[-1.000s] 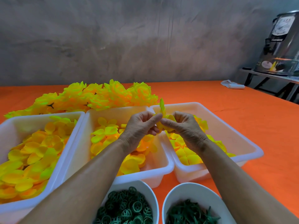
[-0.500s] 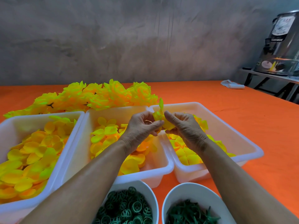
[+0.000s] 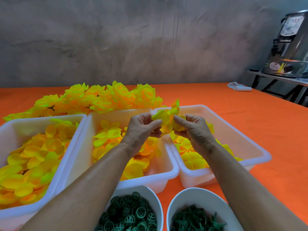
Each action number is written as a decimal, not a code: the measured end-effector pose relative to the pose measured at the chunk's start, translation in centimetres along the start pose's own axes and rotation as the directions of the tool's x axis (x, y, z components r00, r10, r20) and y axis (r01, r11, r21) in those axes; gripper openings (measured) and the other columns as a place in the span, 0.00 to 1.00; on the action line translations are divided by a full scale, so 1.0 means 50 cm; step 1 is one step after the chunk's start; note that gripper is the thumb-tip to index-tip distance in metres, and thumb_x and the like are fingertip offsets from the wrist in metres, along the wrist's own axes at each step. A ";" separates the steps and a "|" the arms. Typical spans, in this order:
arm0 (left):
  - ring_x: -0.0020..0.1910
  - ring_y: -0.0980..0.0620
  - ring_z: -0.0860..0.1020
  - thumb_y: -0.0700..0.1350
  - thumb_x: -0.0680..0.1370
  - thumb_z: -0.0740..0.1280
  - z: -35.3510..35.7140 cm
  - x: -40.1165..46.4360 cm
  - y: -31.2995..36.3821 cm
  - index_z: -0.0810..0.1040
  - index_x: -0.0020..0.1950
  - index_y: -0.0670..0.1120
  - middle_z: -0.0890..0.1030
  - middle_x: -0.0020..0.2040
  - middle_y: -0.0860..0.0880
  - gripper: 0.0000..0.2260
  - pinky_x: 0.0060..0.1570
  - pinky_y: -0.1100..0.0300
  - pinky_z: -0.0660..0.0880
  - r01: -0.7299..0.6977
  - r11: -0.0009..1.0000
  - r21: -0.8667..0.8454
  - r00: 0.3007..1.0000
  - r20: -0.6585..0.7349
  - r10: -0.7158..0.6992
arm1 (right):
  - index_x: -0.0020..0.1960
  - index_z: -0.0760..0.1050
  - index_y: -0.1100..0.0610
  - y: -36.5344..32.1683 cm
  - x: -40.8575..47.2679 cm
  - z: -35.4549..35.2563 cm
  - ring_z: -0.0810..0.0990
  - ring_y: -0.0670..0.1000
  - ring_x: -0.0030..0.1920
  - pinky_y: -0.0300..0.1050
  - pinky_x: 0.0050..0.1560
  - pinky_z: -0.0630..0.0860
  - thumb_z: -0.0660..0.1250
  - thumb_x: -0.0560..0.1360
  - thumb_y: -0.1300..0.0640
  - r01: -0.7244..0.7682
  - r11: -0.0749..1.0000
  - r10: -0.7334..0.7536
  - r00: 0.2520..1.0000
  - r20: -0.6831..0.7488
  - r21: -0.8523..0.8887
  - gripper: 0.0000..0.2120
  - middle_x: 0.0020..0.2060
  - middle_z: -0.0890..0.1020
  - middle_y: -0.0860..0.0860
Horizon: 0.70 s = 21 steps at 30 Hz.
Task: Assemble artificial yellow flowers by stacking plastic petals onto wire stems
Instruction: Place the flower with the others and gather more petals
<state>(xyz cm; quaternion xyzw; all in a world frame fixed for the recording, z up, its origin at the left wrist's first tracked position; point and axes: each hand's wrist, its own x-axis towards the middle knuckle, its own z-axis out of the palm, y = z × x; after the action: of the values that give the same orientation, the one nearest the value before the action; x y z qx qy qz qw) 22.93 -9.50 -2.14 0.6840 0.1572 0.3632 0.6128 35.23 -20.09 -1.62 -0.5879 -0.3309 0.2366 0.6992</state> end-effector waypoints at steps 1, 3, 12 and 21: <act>0.26 0.52 0.77 0.35 0.75 0.69 -0.001 0.001 -0.001 0.75 0.36 0.40 0.78 0.31 0.43 0.08 0.26 0.61 0.76 0.002 1.000 0.000 1.000 0.002 -0.002 | 0.38 0.76 0.60 0.000 0.000 0.000 0.79 0.45 0.30 0.37 0.32 0.77 0.68 0.74 0.60 0.000 1.000 0.000 1.000 0.004 0.000 0.06 0.31 0.79 0.52; 0.22 0.53 0.76 0.36 0.74 0.70 -0.002 0.002 -0.003 0.73 0.34 0.40 0.78 0.27 0.46 0.10 0.23 0.63 0.73 0.004 1.000 0.017 1.000 0.000 -0.004 | 0.39 0.77 0.58 0.000 -0.001 0.000 0.79 0.45 0.30 0.37 0.32 0.77 0.68 0.74 0.60 0.002 1.000 -0.002 0.999 0.033 -0.010 0.06 0.31 0.80 0.52; 0.19 0.55 0.68 0.39 0.67 0.76 0.005 -0.005 -0.007 0.71 0.34 0.32 0.72 0.25 0.45 0.16 0.19 0.67 0.63 -0.052 0.982 0.184 0.998 0.035 0.046 | 0.37 0.77 0.56 0.000 -0.008 0.006 0.78 0.47 0.32 0.38 0.35 0.77 0.70 0.68 0.51 -0.021 0.998 0.033 0.983 0.181 -0.067 0.08 0.32 0.79 0.51; 0.21 0.53 0.74 0.32 0.71 0.72 0.013 -0.011 0.000 0.74 0.35 0.36 0.76 0.25 0.43 0.08 0.23 0.64 0.70 -0.085 0.987 0.133 0.978 0.202 0.057 | 0.40 0.75 0.66 -0.001 -0.014 0.007 0.80 0.50 0.31 0.41 0.36 0.78 0.73 0.65 0.58 0.045 0.996 -0.026 0.972 0.233 -0.078 0.12 0.30 0.81 0.54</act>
<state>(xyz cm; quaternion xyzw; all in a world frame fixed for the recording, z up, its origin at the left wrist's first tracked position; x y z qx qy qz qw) 23.00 -10.32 -2.29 0.7634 0.0963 0.3033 0.5621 34.50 -20.36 -1.66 -0.5785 -0.4303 0.2773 0.6350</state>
